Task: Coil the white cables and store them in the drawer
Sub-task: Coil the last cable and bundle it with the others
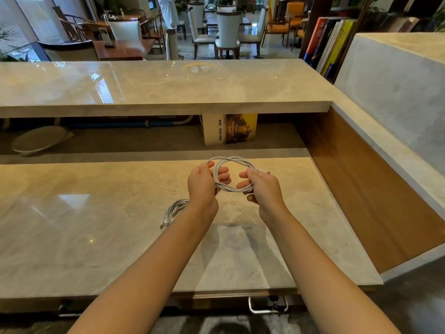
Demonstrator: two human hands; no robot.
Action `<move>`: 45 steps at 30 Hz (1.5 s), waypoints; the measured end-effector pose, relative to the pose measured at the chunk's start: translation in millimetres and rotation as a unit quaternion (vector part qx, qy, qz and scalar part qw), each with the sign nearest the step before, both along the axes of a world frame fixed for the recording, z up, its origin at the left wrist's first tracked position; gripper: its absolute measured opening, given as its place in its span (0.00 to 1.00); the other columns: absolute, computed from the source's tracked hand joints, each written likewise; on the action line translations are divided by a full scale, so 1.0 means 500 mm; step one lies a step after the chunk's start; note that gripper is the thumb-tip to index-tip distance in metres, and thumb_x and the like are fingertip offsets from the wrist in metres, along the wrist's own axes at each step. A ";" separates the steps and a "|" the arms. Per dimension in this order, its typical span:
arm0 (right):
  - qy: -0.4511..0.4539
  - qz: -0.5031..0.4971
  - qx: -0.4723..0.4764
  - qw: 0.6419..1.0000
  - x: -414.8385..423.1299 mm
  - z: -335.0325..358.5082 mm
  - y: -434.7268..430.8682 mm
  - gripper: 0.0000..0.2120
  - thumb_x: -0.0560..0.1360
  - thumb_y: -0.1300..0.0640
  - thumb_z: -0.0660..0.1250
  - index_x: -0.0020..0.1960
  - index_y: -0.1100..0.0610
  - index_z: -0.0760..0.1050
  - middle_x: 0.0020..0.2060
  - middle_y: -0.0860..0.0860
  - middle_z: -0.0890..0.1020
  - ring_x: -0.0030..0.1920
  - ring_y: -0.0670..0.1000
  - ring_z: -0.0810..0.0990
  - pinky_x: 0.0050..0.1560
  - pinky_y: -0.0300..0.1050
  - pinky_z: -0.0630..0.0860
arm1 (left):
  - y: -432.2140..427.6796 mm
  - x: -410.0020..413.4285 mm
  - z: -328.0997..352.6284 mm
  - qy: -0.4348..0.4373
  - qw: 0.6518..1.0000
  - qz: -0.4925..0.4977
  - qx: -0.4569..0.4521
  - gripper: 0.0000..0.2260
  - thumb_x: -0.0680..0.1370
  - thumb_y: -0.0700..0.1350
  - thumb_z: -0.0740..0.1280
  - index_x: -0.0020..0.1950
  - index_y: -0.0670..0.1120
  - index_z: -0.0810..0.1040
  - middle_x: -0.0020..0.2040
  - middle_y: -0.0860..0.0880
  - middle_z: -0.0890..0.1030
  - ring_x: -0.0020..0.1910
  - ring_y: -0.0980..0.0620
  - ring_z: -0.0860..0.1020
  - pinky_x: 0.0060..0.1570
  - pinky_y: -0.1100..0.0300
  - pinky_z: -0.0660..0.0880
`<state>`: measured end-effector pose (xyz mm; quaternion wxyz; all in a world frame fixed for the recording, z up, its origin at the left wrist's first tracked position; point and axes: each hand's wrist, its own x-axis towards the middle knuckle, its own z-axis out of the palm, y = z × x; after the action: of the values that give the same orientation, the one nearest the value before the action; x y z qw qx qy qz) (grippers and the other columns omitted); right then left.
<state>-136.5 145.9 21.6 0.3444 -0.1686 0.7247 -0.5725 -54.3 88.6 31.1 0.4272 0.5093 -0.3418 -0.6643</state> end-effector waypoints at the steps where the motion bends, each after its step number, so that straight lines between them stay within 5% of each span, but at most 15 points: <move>1: 0.013 -0.002 0.001 1.000 0.000 -0.004 -0.001 0.14 0.80 0.53 0.58 0.47 0.58 0.79 0.33 0.51 0.81 0.35 0.48 0.77 0.35 0.41 0.71 | 0.001 0.003 0.005 0.044 0.997 -0.005 0.056 0.14 0.83 0.47 0.54 0.52 0.43 0.77 0.38 0.45 0.82 0.34 0.52 0.80 0.34 0.62 0.78; 5: 0.204 -0.016 0.087 0.975 -0.009 -0.020 0.004 0.17 0.75 0.46 0.65 0.53 0.60 0.74 0.43 0.51 0.78 0.42 0.51 0.76 0.36 0.40 0.70 | -0.005 0.021 0.009 0.154 0.979 -0.047 0.121 0.12 0.82 0.45 0.53 0.49 0.43 0.74 0.29 0.48 0.73 0.23 0.55 0.67 0.28 0.62 0.71; 11: 0.538 -0.002 0.166 0.827 -0.002 -0.005 0.005 0.31 0.70 0.41 0.69 0.65 0.57 0.64 0.59 0.54 0.70 0.55 0.52 0.70 0.50 0.42 0.69 | -0.011 0.015 0.005 -0.101 0.989 -0.066 -0.089 0.12 0.83 0.46 0.52 0.49 0.43 0.72 0.31 0.48 0.69 0.28 0.54 0.65 0.27 0.62 0.65; 15: 0.561 0.003 0.179 0.808 -0.014 -0.001 0.005 0.36 0.70 0.35 0.65 0.68 0.56 0.63 0.61 0.55 0.70 0.57 0.54 0.69 0.52 0.45 0.68 | -0.019 0.020 0.006 -0.191 0.963 -0.046 -0.183 0.12 0.82 0.48 0.53 0.51 0.45 0.74 0.39 0.51 0.75 0.36 0.56 0.73 0.31 0.64 0.67; 17: 0.582 0.028 0.135 0.801 -0.014 0.004 0.004 0.29 0.71 0.36 0.65 0.64 0.54 0.69 0.58 0.54 0.73 0.55 0.53 0.70 0.49 0.44 0.68 | -0.022 0.023 0.007 -0.216 0.950 -0.056 -0.217 0.11 0.82 0.48 0.54 0.50 0.46 0.74 0.40 0.52 0.75 0.38 0.56 0.74 0.31 0.64 0.67; 22: 0.515 0.161 0.023 0.841 -0.003 0.015 -0.014 0.10 0.76 0.51 0.65 0.48 0.56 0.80 0.41 0.51 0.82 0.40 0.49 0.75 0.40 0.43 0.73 | -0.015 0.016 -0.003 -0.221 0.930 -0.119 -0.267 0.11 0.82 0.47 0.55 0.48 0.45 0.74 0.35 0.51 0.73 0.32 0.56 0.70 0.30 0.64 0.66; 27: 0.316 0.230 -0.035 0.920 -0.019 0.030 -0.001 0.09 0.76 0.55 0.66 0.45 0.58 0.83 0.35 0.49 0.82 0.35 0.46 0.77 0.40 0.41 0.74 | -0.034 0.038 -0.028 -0.373 0.819 -0.113 -0.422 0.11 0.82 0.49 0.54 0.48 0.46 0.73 0.32 0.53 0.73 0.29 0.54 0.71 0.28 0.59 0.65; 32: 0.132 0.129 -0.052 0.981 -0.017 0.017 -0.015 0.10 0.76 0.54 0.66 0.48 0.58 0.84 0.39 0.52 0.83 0.40 0.50 0.78 0.43 0.43 0.77 | -0.039 0.042 -0.035 -0.433 0.740 -0.141 -0.496 0.11 0.82 0.50 0.54 0.45 0.47 0.71 0.30 0.55 0.70 0.26 0.55 0.68 0.25 0.62 0.61; 35: 0.231 0.086 -0.001 0.969 -0.016 0.010 -0.023 0.10 0.76 0.55 0.65 0.48 0.58 0.83 0.39 0.49 0.81 0.40 0.48 0.77 0.43 0.42 0.77 | -0.035 0.041 -0.036 -0.464 0.703 -0.191 -0.503 0.12 0.82 0.51 0.52 0.51 0.46 0.71 0.33 0.51 0.74 0.28 0.53 0.70 0.26 0.61 0.63; 38: 0.309 0.088 0.011 0.947 -0.011 0.011 -0.021 0.11 0.77 0.55 0.64 0.45 0.59 0.83 0.34 0.50 0.80 0.36 0.49 0.79 0.41 0.42 0.77 | -0.016 0.037 -0.040 -0.469 0.708 -0.216 -0.481 0.12 0.83 0.49 0.50 0.59 0.46 0.68 0.37 0.50 0.75 0.30 0.51 0.72 0.28 0.59 0.67; 42: 0.221 0.085 -0.054 0.970 -0.003 0.012 -0.015 0.09 0.77 0.56 0.65 0.49 0.57 0.83 0.33 0.49 0.81 0.34 0.46 0.80 0.37 0.33 0.77 | -0.007 0.034 -0.045 -0.461 0.732 -0.231 -0.445 0.11 0.83 0.48 0.51 0.62 0.46 0.65 0.40 0.48 0.76 0.34 0.49 0.76 0.34 0.54 0.75; 45: 0.129 0.140 -0.076 0.979 -0.009 0.029 -0.011 0.10 0.78 0.56 0.63 0.43 0.54 0.81 0.31 0.51 0.78 0.34 0.47 0.77 0.40 0.39 0.78 | -0.021 0.036 -0.049 -0.395 0.799 -0.253 -0.376 0.11 0.82 0.49 0.54 0.60 0.46 0.68 0.37 0.49 0.75 0.33 0.51 0.73 0.34 0.53 0.72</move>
<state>-141.2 140.3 36.0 0.3114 -0.3667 0.6861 -0.5456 -36.5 78.0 6.5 0.2299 0.4228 -0.8203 -0.3091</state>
